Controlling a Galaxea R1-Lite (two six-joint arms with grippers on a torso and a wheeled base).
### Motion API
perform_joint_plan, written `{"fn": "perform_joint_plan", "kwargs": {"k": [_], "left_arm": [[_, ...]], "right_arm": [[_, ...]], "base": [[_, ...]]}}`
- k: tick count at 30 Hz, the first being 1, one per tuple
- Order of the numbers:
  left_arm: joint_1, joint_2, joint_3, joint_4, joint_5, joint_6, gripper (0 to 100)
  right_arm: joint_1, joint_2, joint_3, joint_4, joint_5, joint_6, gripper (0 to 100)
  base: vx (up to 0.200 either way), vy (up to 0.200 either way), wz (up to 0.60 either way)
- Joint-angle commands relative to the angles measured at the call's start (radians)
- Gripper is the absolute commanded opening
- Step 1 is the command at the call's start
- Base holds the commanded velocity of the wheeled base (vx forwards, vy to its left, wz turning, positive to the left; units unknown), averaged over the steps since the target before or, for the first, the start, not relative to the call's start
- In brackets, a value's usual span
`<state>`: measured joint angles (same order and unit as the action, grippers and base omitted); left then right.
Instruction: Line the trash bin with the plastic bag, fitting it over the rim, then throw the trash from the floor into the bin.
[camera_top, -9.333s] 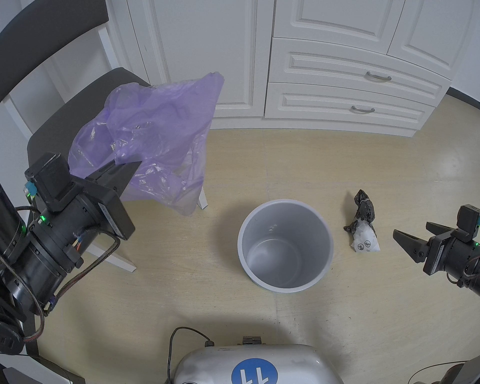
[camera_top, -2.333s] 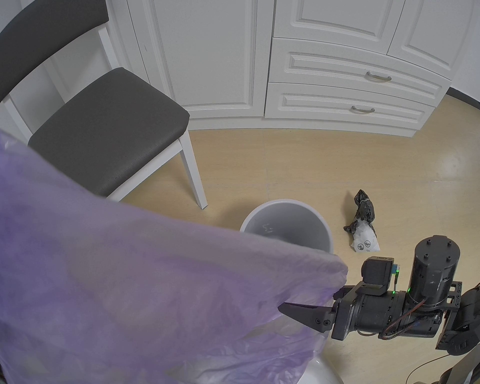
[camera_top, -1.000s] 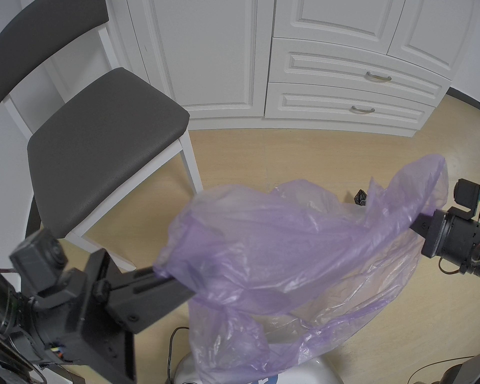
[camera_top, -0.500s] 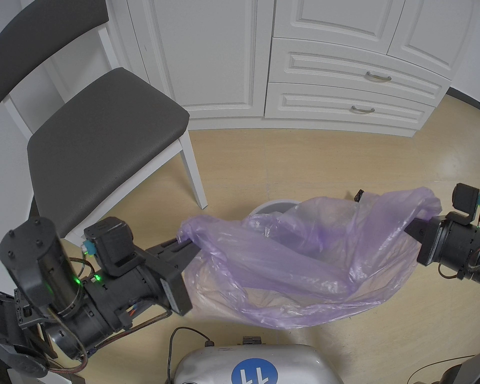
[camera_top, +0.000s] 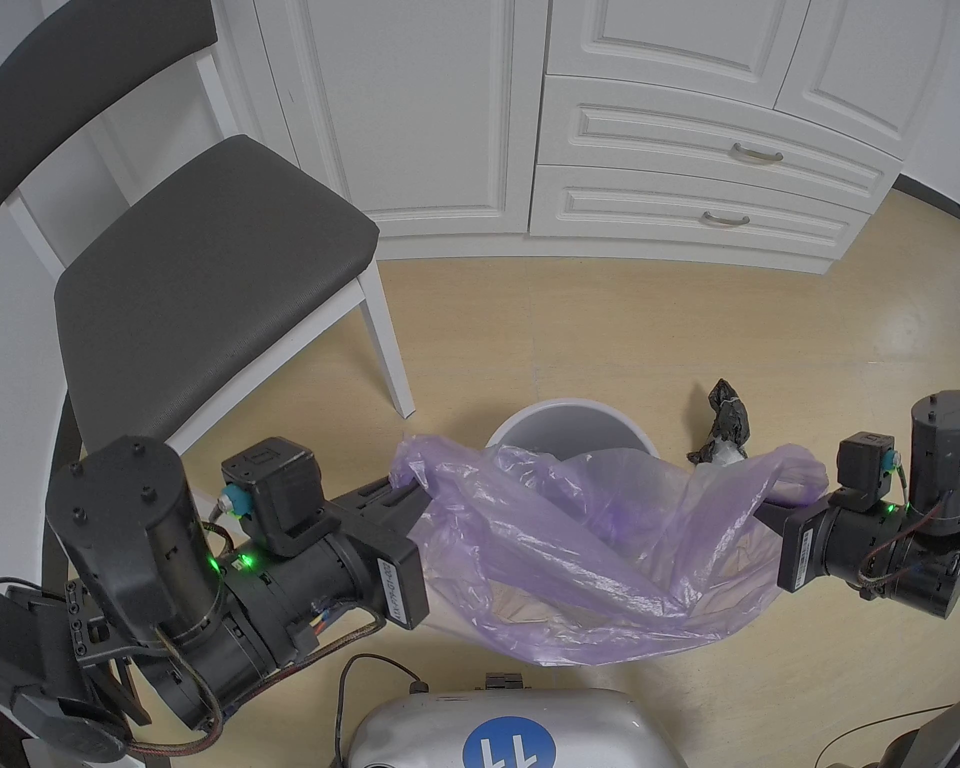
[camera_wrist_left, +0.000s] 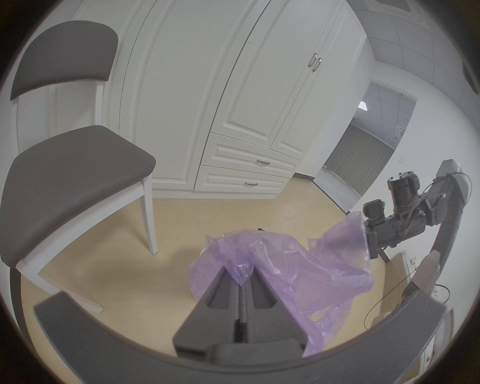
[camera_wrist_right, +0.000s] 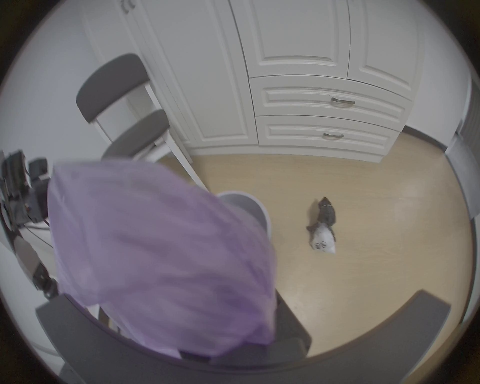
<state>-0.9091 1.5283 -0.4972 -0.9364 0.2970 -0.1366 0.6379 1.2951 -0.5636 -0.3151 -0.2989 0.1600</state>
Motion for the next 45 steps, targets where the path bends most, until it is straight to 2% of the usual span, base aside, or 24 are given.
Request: {"fn": "perform_joint_plan", "kwargs": {"k": [1, 5, 9, 10, 13, 18, 21, 26, 34, 39, 45], "left_arm": [[-0.014, -0.025, 0.006, -0.004, 0.002, 0.003, 0], [-0.011, -0.022, 0.008, 0.001, 0.002, 0.005, 0], [0.007, -0.005, 0.014, 0.002, 0.005, 0.055, 0], [0.019, -0.004, 0.023, -0.004, 0.004, 0.077, 0], [0.033, -0.005, 0.026, -0.004, 0.002, 0.080, 0], [0.070, -0.007, 0.028, -0.002, 0.001, 0.083, 0], [0.110, -0.025, 0.036, 0.004, -0.027, 0.086, 0], [0.133, -0.048, 0.045, 0.008, -0.091, 0.086, 0], [0.202, -0.050, 0.071, -0.002, -0.110, 0.153, 0], [0.240, -0.057, 0.074, -0.002, -0.157, 0.155, 0], [0.251, -0.062, 0.075, -0.001, -0.159, 0.158, 0]], "right_arm": [[-0.024, 0.004, 0.036, 0.001, -0.011, -0.037, 0], [-0.026, 0.003, 0.037, 0.001, -0.012, -0.048, 0], [-0.026, -0.003, 0.050, 0.001, -0.043, -0.079, 0], [-0.026, -0.014, 0.059, -0.001, -0.072, -0.100, 0], [-0.024, -0.042, 0.074, -0.007, -0.103, -0.139, 0], [-0.027, -0.063, 0.077, -0.005, -0.101, -0.154, 0], [-0.106, -0.057, 0.073, -0.005, -0.086, -0.158, 0], [-0.116, -0.063, 0.074, -0.001, -0.086, -0.163, 0], [-0.162, -0.059, 0.087, 0.005, -0.085, -0.211, 0], [-0.193, -0.062, 0.087, 0.007, -0.085, -0.221, 0], [-0.221, -0.060, 0.093, 0.007, -0.085, -0.244, 0]], "base": [[0.000, 0.000, 0.00], [0.000, 0.000, 0.00], [0.000, 0.000, 0.00], [0.000, 0.000, 0.00], [0.000, 0.000, 0.00], [0.000, 0.000, 0.00], [0.000, 0.000, 0.00], [0.000, 0.000, 0.00], [0.000, 0.000, 0.00], [0.000, 0.000, 0.00], [0.000, 0.000, 0.00]]}}
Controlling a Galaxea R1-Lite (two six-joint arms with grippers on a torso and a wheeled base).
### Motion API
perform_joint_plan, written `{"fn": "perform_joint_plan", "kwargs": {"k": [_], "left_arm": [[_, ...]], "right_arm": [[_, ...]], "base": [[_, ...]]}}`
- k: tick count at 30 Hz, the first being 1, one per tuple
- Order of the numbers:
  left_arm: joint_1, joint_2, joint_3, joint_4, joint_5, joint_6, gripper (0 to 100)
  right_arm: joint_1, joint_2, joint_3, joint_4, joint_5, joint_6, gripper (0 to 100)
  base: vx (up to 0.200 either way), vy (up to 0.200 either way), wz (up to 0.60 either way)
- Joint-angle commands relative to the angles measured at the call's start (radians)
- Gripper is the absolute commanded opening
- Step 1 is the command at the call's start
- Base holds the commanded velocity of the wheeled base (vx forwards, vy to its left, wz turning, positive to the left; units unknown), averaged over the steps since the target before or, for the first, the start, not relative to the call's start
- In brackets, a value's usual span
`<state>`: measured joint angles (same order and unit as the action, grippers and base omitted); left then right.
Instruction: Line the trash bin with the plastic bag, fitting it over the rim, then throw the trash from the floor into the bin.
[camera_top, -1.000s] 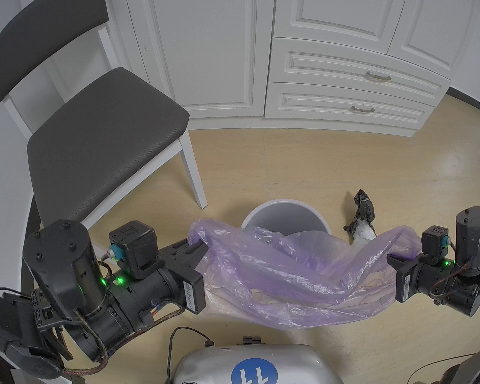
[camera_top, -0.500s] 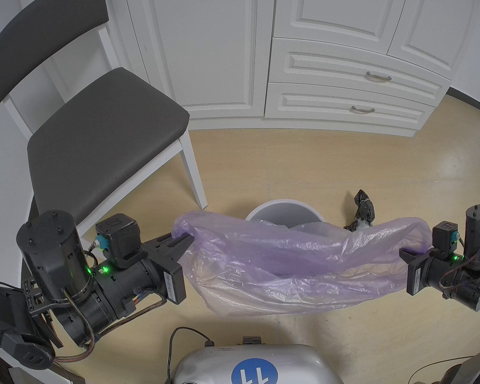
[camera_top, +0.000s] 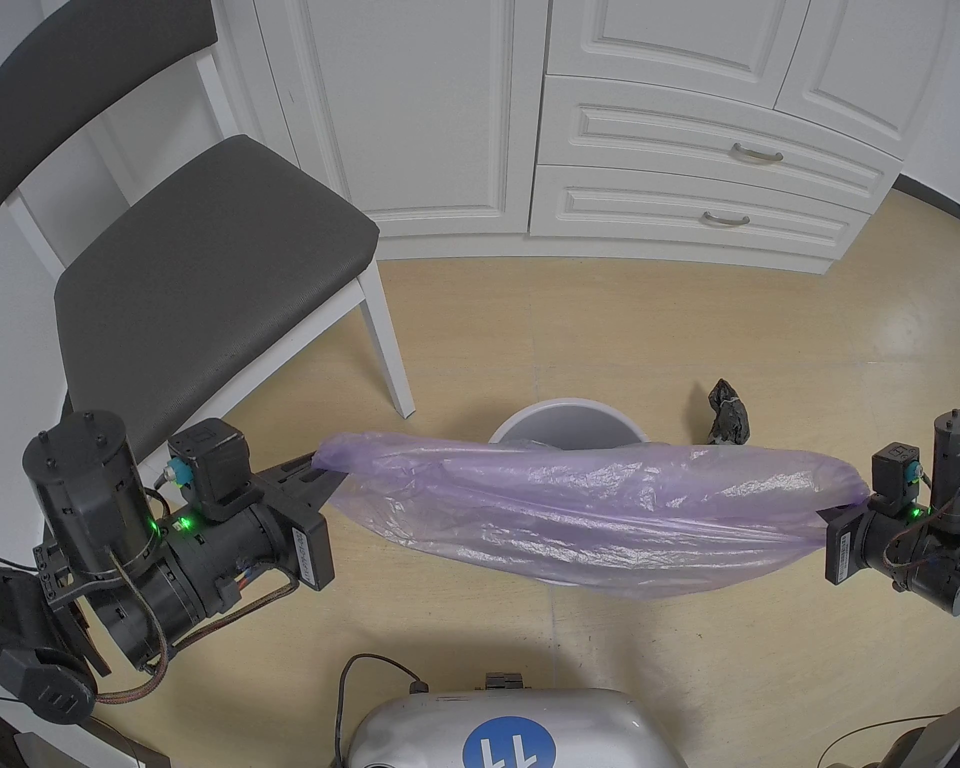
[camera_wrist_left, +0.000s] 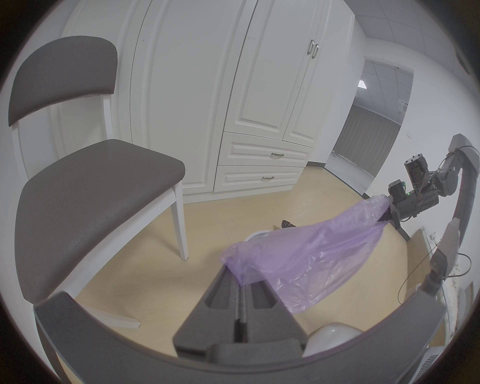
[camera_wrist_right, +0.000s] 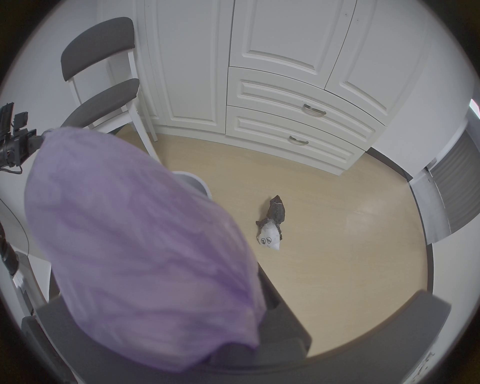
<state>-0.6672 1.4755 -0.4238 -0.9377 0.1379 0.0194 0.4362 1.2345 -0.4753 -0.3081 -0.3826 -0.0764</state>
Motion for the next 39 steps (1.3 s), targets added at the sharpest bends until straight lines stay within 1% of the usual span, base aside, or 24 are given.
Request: {"fn": "perform_joint_plan", "kwargs": {"k": [1, 4, 5, 6, 7, 8, 10, 11, 12, 16, 18, 20, 23, 26, 28, 30, 31, 33, 38, 39], "left_arm": [[0.008, -0.012, 0.002, 0.003, 0.000, 0.002, 0], [0.008, -0.012, 0.002, 0.003, -0.006, 0.002, 0], [0.003, -0.011, 0.005, -0.001, -0.030, 0.001, 0], [0.003, -0.011, 0.005, -0.001, -0.030, 0.001, 0], [0.000, -0.009, 0.008, -0.003, -0.047, -0.001, 0], [-0.006, -0.008, 0.013, -0.003, -0.067, 0.001, 0], [-0.011, -0.006, 0.017, -0.003, -0.078, 0.002, 0], [-0.025, -0.001, 0.027, -0.003, -0.101, 0.004, 0], [-0.034, -0.001, 0.028, -0.003, -0.110, 0.004, 0], [-0.057, 0.003, 0.028, -0.003, -0.132, 0.004, 0], [-0.083, 0.014, 0.019, -0.003, -0.150, 0.004, 0], [-0.084, 0.052, -0.007, -0.012, -0.176, 0.004, 0], [-0.087, 0.104, -0.030, -0.067, -0.192, 0.004, 0], [-0.098, 0.157, -0.035, -0.145, -0.192, 0.004, 0], [-0.103, 0.193, -0.032, -0.211, -0.192, 0.001, 0], [-0.104, 0.226, -0.024, -0.273, -0.188, 0.001, 0], [-0.104, 0.230, -0.024, -0.283, -0.187, 0.001, 0], [-0.121, 0.255, -0.027, -0.340, -0.184, -0.001, 0], [-0.149, 0.243, -0.016, -0.354, -0.179, -0.002, 0], [-0.152, 0.235, -0.016, -0.354, -0.179, -0.002, 0]], "right_arm": [[-0.019, -0.001, 0.004, 0.000, -0.001, -0.011, 0], [-0.019, 0.000, 0.004, 0.000, -0.001, -0.013, 0], [-0.019, 0.005, 0.006, -0.006, 0.001, -0.013, 0], [-0.019, 0.005, 0.006, -0.006, 0.001, -0.013, 0], [-0.014, 0.010, 0.007, -0.014, 0.002, -0.011, 0], [-0.011, 0.013, 0.012, -0.014, 0.014, -0.013, 0], [-0.011, 0.010, 0.015, -0.014, 0.024, -0.016, 0], [-0.013, -0.004, 0.026, -0.014, 0.054, -0.034, 0], [-0.016, -0.009, 0.029, -0.016, 0.067, -0.042, 0], [-0.017, -0.029, 0.030, -0.016, 0.094, -0.051, 0], [-0.017, -0.036, 0.009, -0.019, 0.131, -0.057, 0], [-0.016, -0.018, -0.028, -0.028, 0.179, -0.071, 0], [-0.019, -0.009, -0.031, -0.028, 0.200, -0.095, 0], [-0.019, -0.001, -0.025, -0.029, 0.206, -0.086, 0], [-0.017, 0.025, -0.017, -0.036, 0.223, -0.079, 0], [-0.010, 0.054, -0.012, -0.068, 0.248, -0.065, 0], [-0.008, 0.059, -0.012, -0.074, 0.248, -0.063, 0], [0.003, 0.095, -0.009, -0.143, 0.248, -0.049, 0], [0.041, 0.125, -0.009, -0.227, 0.240, -0.011, 0], [0.061, 0.128, -0.011, -0.246, 0.234, 0.013, 0]], "base": [[0.000, 0.000, 0.00], [0.000, 0.000, 0.00], [0.000, 0.000, 0.00], [0.000, 0.000, 0.00], [0.000, 0.000, 0.00], [0.000, 0.000, 0.00], [0.000, 0.000, 0.00], [0.000, 0.000, 0.00], [0.000, 0.000, 0.00], [0.000, 0.000, 0.00], [0.000, 0.000, 0.00], [0.000, 0.000, 0.00], [0.000, 0.000, 0.00], [0.000, 0.000, 0.00], [0.000, 0.000, 0.00], [0.000, 0.000, 0.00], [0.000, 0.000, 0.00], [0.000, 0.000, 0.00], [0.000, 0.000, 0.00], [0.000, 0.000, 0.00]]}}
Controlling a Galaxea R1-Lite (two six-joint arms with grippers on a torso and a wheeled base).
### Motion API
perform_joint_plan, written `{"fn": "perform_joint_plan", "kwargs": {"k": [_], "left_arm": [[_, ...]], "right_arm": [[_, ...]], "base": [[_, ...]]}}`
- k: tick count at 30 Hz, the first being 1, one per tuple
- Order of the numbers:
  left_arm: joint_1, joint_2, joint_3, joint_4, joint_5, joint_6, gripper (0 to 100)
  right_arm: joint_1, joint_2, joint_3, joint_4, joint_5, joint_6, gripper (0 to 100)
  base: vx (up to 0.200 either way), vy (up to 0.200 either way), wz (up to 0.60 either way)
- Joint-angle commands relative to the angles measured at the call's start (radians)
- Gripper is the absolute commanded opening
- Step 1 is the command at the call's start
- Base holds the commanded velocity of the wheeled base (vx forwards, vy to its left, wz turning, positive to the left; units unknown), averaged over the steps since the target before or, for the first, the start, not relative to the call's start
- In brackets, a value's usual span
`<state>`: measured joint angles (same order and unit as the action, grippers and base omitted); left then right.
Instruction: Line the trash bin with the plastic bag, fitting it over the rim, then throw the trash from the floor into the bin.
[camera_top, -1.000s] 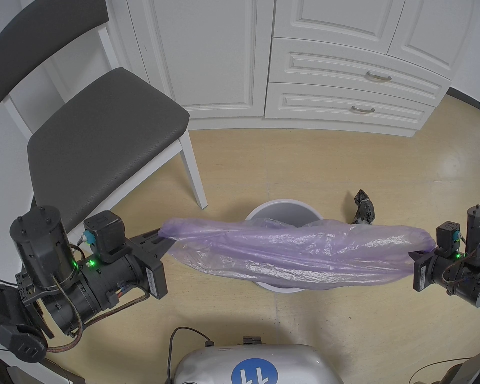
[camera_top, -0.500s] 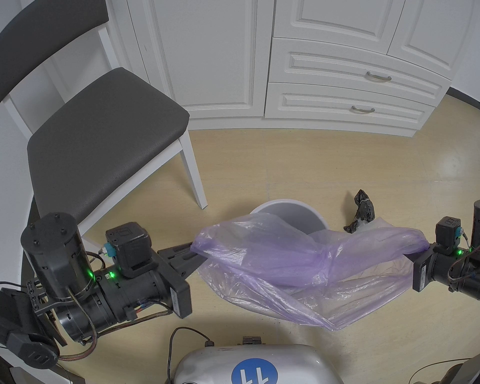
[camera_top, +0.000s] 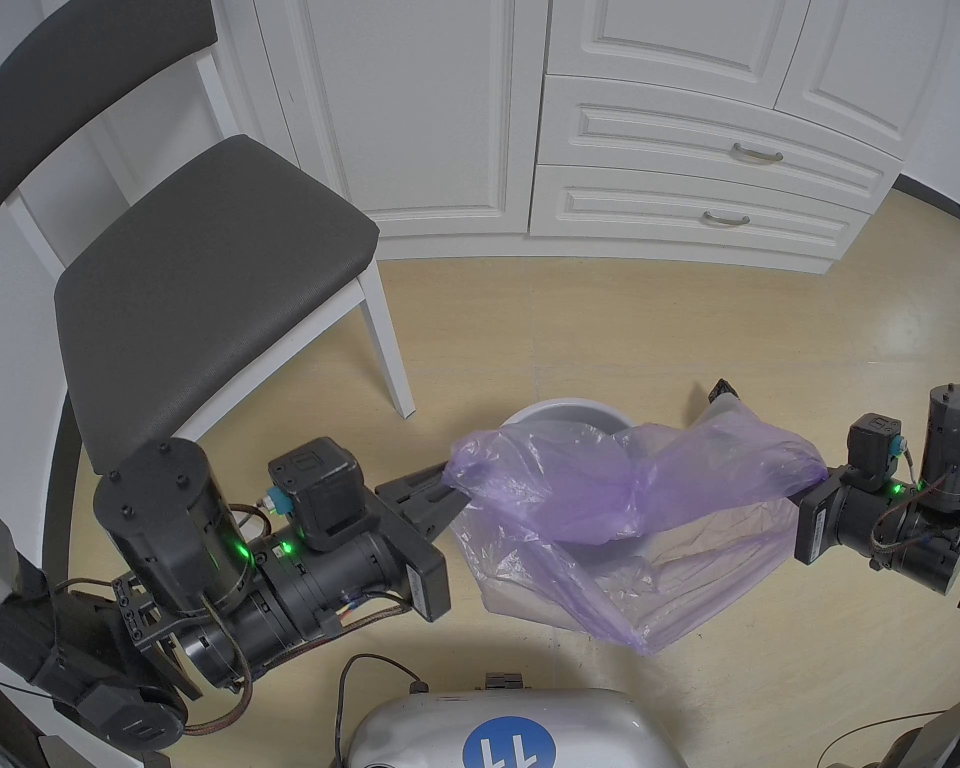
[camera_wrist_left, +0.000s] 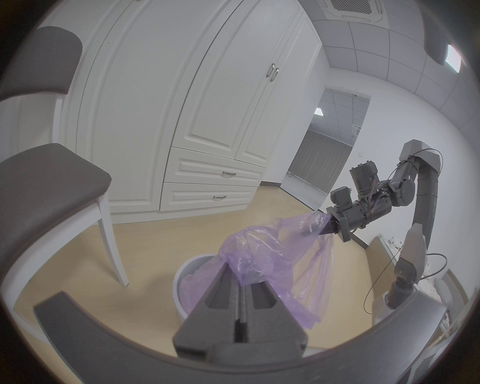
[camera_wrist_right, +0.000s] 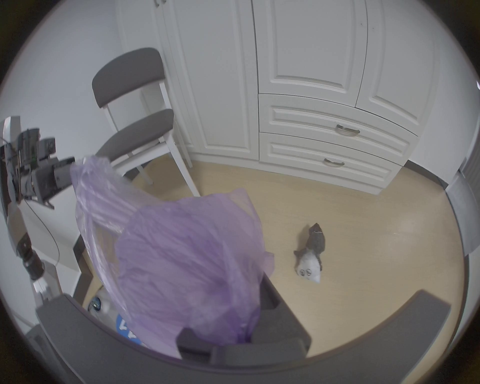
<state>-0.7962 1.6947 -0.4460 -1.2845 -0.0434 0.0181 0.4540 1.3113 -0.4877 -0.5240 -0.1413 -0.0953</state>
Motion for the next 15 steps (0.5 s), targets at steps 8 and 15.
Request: {"fn": "perform_joint_plan", "kwargs": {"k": [8, 15], "left_arm": [[-0.058, 0.010, 0.027, -0.052, -0.001, -0.006, 0], [-0.064, 0.069, 0.047, -0.219, -0.004, -0.001, 0]], "right_arm": [[0.117, 0.037, -0.003, -0.053, -0.014, 0.101, 0], [0.161, 0.086, -0.006, -0.090, -0.055, 0.118, 0]], "base": [[0.000, 0.000, 0.00], [0.000, 0.000, 0.00]]}}
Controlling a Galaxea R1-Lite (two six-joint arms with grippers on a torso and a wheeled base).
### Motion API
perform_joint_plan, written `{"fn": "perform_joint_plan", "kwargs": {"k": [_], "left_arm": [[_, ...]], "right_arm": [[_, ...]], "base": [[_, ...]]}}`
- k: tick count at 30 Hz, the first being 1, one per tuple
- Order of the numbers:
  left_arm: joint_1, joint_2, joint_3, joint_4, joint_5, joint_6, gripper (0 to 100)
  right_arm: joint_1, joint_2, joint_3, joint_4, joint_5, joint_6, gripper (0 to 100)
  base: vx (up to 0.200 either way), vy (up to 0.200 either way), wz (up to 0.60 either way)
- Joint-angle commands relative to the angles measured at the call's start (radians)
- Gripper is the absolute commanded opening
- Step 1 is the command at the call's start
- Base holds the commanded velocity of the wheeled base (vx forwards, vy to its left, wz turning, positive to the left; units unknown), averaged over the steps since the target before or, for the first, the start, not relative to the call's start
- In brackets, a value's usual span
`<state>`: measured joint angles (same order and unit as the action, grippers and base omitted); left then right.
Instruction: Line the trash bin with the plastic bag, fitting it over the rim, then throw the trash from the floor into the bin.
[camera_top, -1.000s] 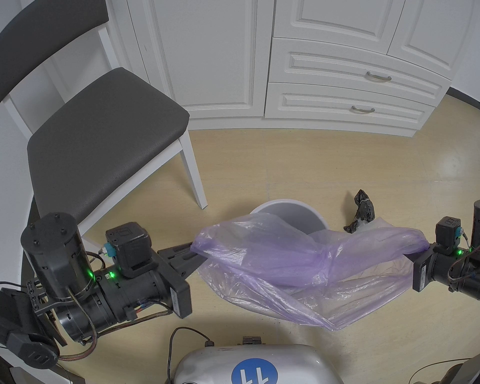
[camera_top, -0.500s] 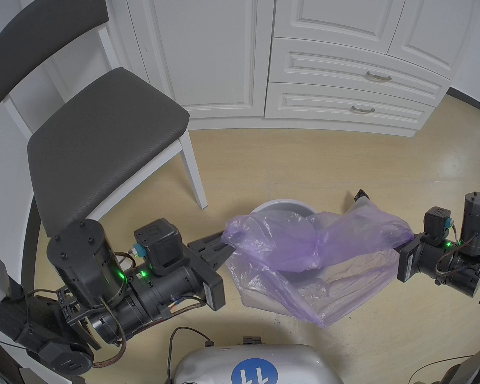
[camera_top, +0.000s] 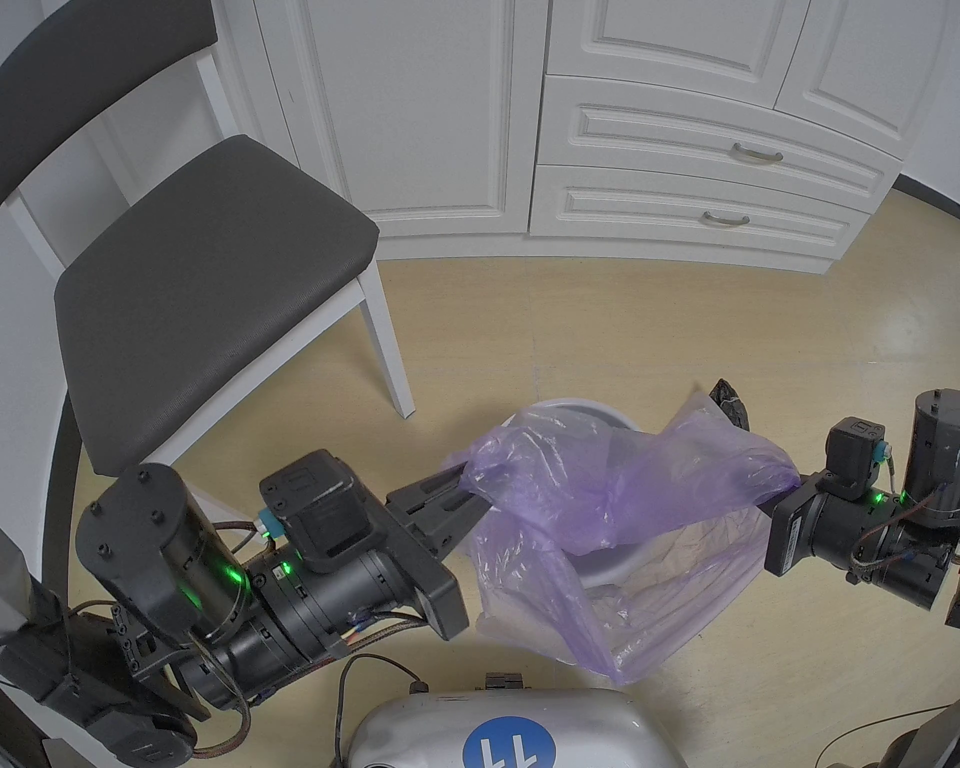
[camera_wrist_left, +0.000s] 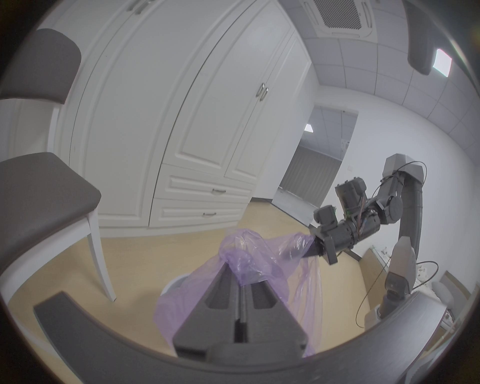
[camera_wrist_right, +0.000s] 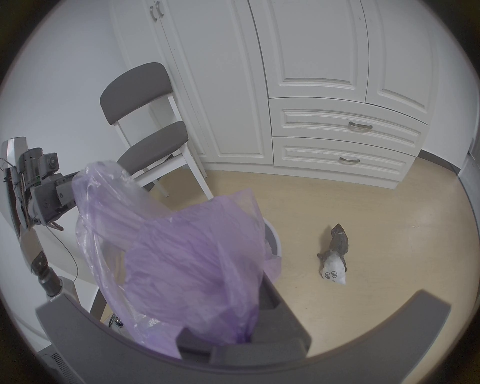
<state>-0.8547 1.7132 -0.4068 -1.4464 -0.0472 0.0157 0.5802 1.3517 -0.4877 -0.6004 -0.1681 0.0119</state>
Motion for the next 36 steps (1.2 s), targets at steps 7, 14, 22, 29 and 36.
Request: {"fn": "perform_joint_plan", "kwargs": {"k": [7, 14, 22, 29, 36], "left_arm": [[-0.023, 0.135, -0.052, -0.085, 0.010, -0.013, 0], [-0.055, 0.184, -0.113, -0.083, 0.072, -0.123, 0], [-0.057, 0.250, -0.164, -0.085, 0.072, -0.218, 0], [-0.057, 0.350, -0.291, -0.085, 0.110, -0.421, 0], [-0.052, 0.407, -0.349, -0.085, 0.112, -0.516, 0]], "right_arm": [[0.081, 0.142, -0.081, -0.019, -0.090, 0.141, 0], [0.089, 0.181, -0.137, -0.027, -0.108, 0.237, 0], [0.102, 0.234, -0.132, -0.108, -0.111, 0.253, 0], [0.090, 0.234, -0.131, -0.104, -0.113, 0.249, 0], [0.047, 0.198, -0.132, -0.101, -0.119, 0.230, 0]], "base": [[0.000, 0.000, 0.00], [0.000, 0.000, 0.00], [0.000, 0.000, 0.00], [0.000, 0.000, 0.00], [0.000, 0.000, 0.00]]}}
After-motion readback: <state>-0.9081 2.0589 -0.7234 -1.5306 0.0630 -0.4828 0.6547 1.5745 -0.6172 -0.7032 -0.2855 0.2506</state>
